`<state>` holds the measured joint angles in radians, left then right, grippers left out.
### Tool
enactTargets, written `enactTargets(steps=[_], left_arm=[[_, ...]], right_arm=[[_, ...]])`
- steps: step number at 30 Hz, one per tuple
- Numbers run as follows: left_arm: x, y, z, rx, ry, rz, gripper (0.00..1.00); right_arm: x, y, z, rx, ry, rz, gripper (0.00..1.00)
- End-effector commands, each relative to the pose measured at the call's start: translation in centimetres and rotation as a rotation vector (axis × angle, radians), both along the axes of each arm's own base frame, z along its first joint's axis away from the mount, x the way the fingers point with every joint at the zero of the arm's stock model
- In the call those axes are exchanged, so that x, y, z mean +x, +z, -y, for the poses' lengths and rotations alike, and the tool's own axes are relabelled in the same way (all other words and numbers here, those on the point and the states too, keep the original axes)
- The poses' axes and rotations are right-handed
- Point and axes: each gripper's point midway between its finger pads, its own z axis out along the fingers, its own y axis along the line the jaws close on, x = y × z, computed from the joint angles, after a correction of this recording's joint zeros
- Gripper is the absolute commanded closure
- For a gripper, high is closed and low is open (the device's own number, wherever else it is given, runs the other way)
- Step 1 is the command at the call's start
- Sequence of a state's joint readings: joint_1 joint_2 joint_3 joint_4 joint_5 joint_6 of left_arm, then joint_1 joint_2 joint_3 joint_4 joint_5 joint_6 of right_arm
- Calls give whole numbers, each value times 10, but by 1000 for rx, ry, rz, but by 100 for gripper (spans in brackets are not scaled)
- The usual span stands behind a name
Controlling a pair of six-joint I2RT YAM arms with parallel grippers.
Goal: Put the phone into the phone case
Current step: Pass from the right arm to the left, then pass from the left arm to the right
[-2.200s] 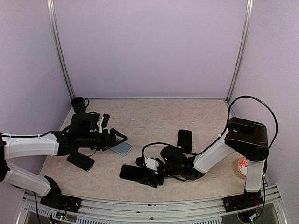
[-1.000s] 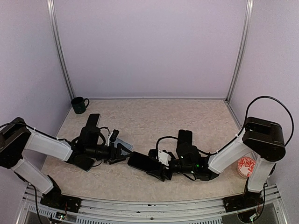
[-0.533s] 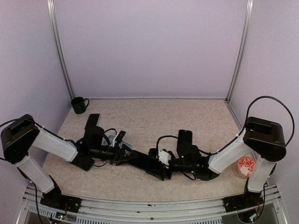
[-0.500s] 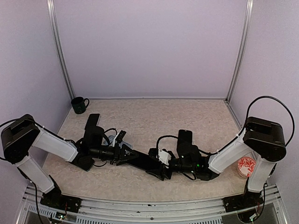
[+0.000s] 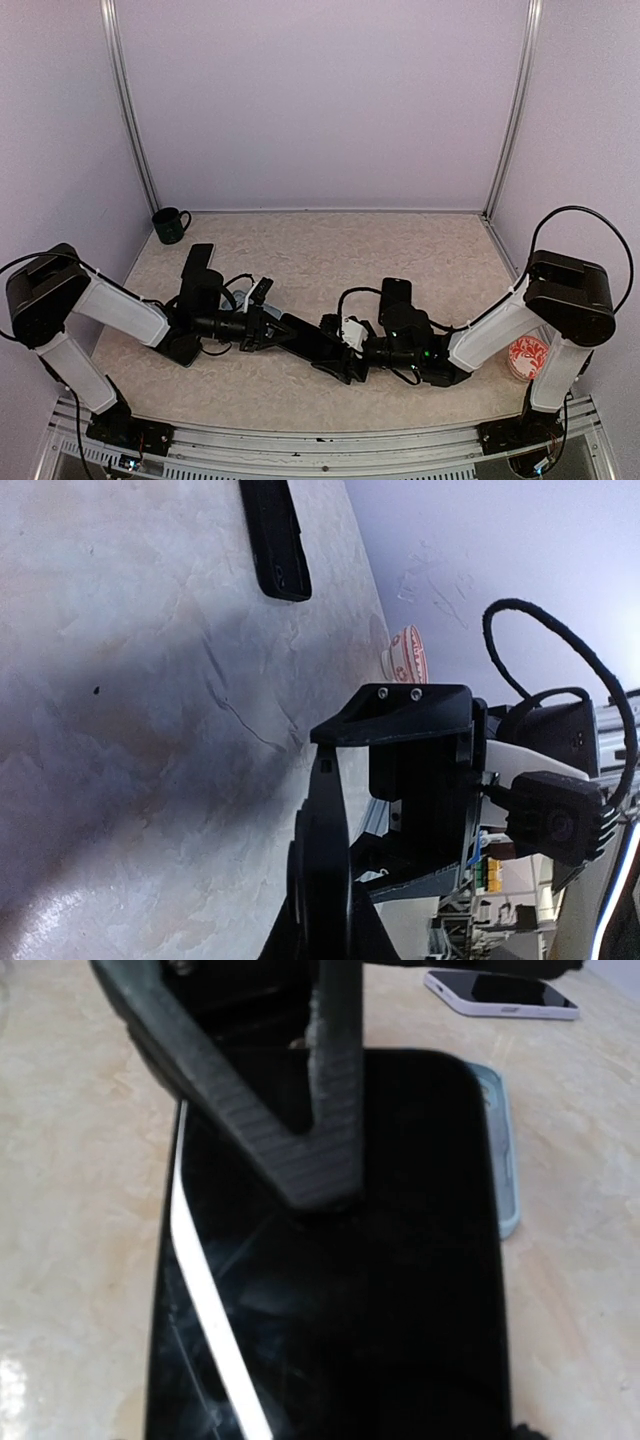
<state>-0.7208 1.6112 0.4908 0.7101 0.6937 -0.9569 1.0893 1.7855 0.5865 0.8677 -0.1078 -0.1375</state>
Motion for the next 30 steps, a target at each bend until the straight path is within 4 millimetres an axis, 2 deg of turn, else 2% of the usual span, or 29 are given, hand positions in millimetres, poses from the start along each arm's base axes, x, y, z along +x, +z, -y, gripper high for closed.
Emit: enactTargets(steps=[1, 3, 7, 8, 12, 17, 22, 25, 29, 30], left_arm=[[4, 17, 6, -49, -10, 37, 100], [4, 20, 6, -57, -10, 47, 100], [6, 31, 3, -68, -5, 92, 100], [6, 37, 2, -76, -2, 111, 100], [7, 56, -1, -100, 0, 183, 100], [6, 86, -8, -142, 17, 282, 100], [4, 113, -15, -172, 33, 370, 100], [2, 128, -18, -193, 48, 420, 100], [-2, 142, -19, -221, 64, 477, 100], [-2, 146, -18, -230, 67, 489, 100]], right_arm=[[8, 28, 2, 71, -35, 54, 44], [12, 31, 4, 75, -66, 46, 37], [18, 44, 10, 100, -115, -5, 3], [19, 51, 11, 113, -120, -23, 1], [25, 68, 16, 156, -130, -145, 1], [33, 90, 33, 272, -128, -307, 1], [31, 113, 50, 404, -79, -420, 3], [23, 123, 48, 459, -17, -490, 5], [5, 133, 35, 519, 134, -621, 9], [0, 142, 33, 554, 188, -635, 10]])
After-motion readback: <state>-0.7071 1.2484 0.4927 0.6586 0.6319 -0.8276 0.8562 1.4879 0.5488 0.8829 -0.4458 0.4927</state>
